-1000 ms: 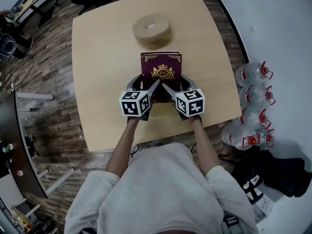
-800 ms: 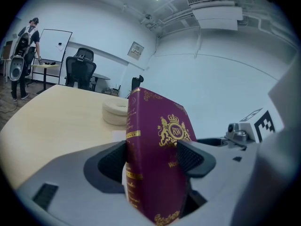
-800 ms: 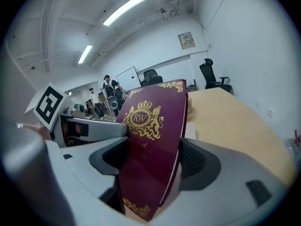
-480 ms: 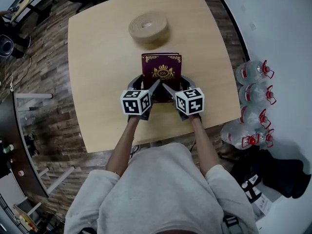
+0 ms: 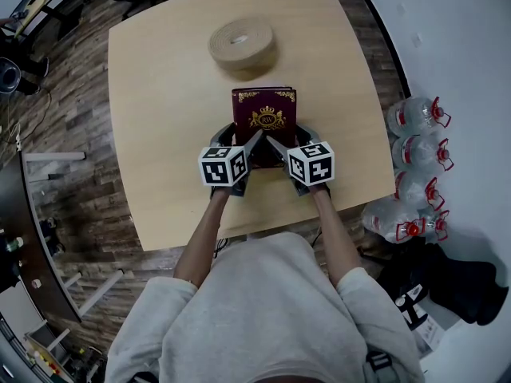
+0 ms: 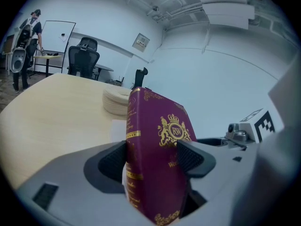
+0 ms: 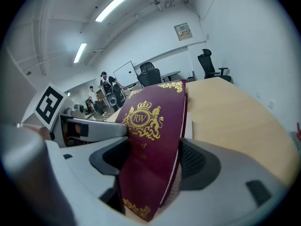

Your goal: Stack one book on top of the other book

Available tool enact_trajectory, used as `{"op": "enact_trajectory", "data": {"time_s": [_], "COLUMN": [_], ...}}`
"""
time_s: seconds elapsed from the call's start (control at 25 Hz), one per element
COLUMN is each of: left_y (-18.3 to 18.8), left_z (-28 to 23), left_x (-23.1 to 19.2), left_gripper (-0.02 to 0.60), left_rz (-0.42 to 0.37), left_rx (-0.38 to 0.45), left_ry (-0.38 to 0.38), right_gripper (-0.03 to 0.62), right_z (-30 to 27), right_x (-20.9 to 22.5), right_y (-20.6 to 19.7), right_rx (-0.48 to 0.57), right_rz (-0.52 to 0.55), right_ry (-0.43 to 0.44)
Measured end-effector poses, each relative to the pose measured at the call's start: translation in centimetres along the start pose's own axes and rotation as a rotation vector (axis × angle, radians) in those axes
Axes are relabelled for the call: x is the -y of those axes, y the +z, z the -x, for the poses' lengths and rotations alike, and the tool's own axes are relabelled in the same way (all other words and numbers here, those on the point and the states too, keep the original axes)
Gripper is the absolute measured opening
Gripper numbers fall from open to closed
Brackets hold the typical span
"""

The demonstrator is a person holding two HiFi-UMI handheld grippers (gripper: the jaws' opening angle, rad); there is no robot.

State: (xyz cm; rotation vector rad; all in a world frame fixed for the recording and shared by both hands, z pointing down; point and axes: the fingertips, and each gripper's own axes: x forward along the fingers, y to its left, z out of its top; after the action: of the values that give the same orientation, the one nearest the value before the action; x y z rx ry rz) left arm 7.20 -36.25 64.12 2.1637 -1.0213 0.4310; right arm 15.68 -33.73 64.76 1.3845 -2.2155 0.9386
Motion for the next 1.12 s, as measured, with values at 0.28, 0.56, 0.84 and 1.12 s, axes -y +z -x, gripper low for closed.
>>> {"op": "enact_trajectory", "data": {"time_s": [0.28,0.56,0.84,1.12], "left_y": [-0.2,-0.6,-1.1,-1.6], "left_z": [-0.6,-1.6,-2.5,-3.2], "left_x": [-0.5,-1.3,-1.8,-2.8], "left_gripper": [0.348,0.348,0.350,0.350], "left_rz": [0.027,0.066,0.102,0.139], "left_rx": [-0.015,-0.040,-0.057,-0.079], "left_ry": [0.003,0.007,0.017,0.031], "right_gripper": [0.334,0.334,0.334,0.336], "right_z": [-0.6,-1.6,-2.3,-3.3], "right_x": [0.3,1.0,1.6,2.0], "right_y": [-0.1,-0.4,-0.7,-1.1], "right_rx": [-0.008,-0.034,-0.053,-0.091], "right_rz": [-0.025,-0.063,-0.098,-0.139], "right_ry": [0.015,0.029,0.039,0.042]}}
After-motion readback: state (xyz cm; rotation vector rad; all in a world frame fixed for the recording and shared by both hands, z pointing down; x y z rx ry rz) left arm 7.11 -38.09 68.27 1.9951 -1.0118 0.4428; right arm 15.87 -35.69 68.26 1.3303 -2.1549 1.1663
